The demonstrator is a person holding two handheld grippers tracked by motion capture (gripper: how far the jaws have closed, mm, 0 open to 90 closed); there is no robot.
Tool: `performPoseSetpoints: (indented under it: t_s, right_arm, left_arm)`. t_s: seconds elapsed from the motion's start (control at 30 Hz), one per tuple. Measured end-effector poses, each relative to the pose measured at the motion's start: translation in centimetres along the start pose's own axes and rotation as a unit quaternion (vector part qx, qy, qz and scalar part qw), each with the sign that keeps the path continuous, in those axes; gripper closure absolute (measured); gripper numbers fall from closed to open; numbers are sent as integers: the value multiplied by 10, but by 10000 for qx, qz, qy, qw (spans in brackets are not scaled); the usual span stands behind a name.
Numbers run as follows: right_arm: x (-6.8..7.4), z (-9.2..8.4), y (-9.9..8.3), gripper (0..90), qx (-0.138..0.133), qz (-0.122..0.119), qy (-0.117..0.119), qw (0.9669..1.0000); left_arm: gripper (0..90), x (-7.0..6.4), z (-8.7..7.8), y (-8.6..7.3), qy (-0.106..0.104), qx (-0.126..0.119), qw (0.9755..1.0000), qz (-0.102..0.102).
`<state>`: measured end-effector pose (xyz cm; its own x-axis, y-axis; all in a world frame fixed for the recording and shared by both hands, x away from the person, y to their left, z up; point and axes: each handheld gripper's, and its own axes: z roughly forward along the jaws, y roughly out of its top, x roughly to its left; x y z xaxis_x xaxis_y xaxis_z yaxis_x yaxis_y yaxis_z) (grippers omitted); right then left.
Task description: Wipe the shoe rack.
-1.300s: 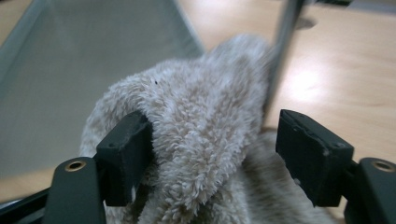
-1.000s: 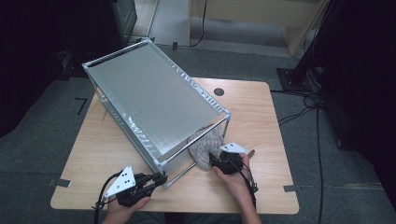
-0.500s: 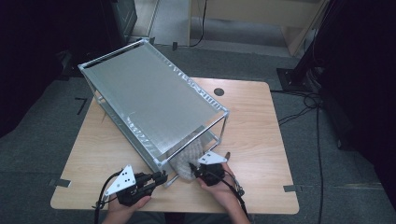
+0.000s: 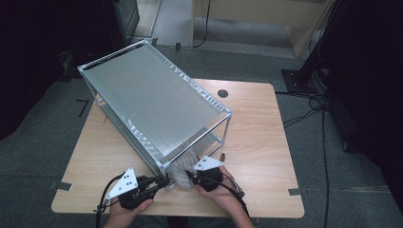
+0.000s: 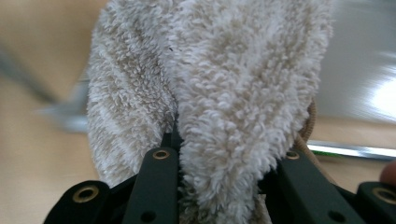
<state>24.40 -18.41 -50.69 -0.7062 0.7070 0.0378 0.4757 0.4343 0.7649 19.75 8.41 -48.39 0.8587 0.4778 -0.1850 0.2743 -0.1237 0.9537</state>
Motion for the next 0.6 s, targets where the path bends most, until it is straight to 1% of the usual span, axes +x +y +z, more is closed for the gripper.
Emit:
performPoseSetpoints:
  t_s: [0.03, 0.07, 0.1, 0.13, 0.17, 0.2, 0.23, 0.3, 0.33, 0.4, 0.43, 0.47, 0.53, 0.57, 0.6]
  right_arm:
    - [-10, -2, -1, 722, -2, 152, -180, 9997]
    - [-16, -3, -2, 722, -9, 270, -298, 9992]
    - [-24, -5, -4, 721, -7, 403, -492, 9980]
    - [-34, -8, -6, 720, -19, 620, -698, 9956]
    - [-40, -10, -8, 718, -32, 745, -823, 9938]
    - [-50, -12, -11, 716, -68, 1020, -1072, 9890]
    - [-57, -14, -14, 714, -95, 1249, -1216, 9846]
    - [-67, -18, -19, 699, -148, 1496, -1344, 9795]
    - [-68, -18, -20, 698, -163, 1502, -1297, 9800]
    - [-63, -17, -18, 701, -110, 1360, -1275, 9824]
    - [-60, -16, -17, 703, -93, 1332, -1214, 9836]
    - [-54, -14, -15, 705, -67, 1283, -1051, 9861]
    - [-42, -10, -12, 709, -16, 1085, -822, 9907]
    - [-36, -9, -10, 709, 23, 1044, -719, 9919]
    - [-28, -8, -7, 709, 88, 912, -533, 9944]
  left_arm:
    - [789, 0, 0, 0, -1, -1, 10000, 0]
    - [789, 0, 0, 0, 1, -1, 10000, -1]
    - [789, 0, 0, 0, 4, -1, 10000, 3]
    - [789, 0, 0, 0, 3, 0, 10000, 6]
    - [789, 0, 0, 0, 2, -2, 10000, 7]
    - [789, 0, 0, 0, -2, -1, 10000, 5]
    - [789, 0, 0, 0, -6, -4, 10000, 5]
    - [789, 0, 1, 0, -24, -7, 10000, 11]
    - [789, 0, 1, 0, -28, -4, 10000, 21]
    - [789, -1, 1, 0, -41, -1, 10000, 23]
    - [789, -1, 1, 0, -45, -1, 10000, 18]
    - [790, -1, 1, 0, -39, -3, 10000, 33]
    - [792, -1, 1, 0, -39, -6, 10000, 43]
    - [792, -1, 1, 0, -33, -5, 10000, 47]
    - [792, -1, 1, 0, -30, -8, 10000, 47]
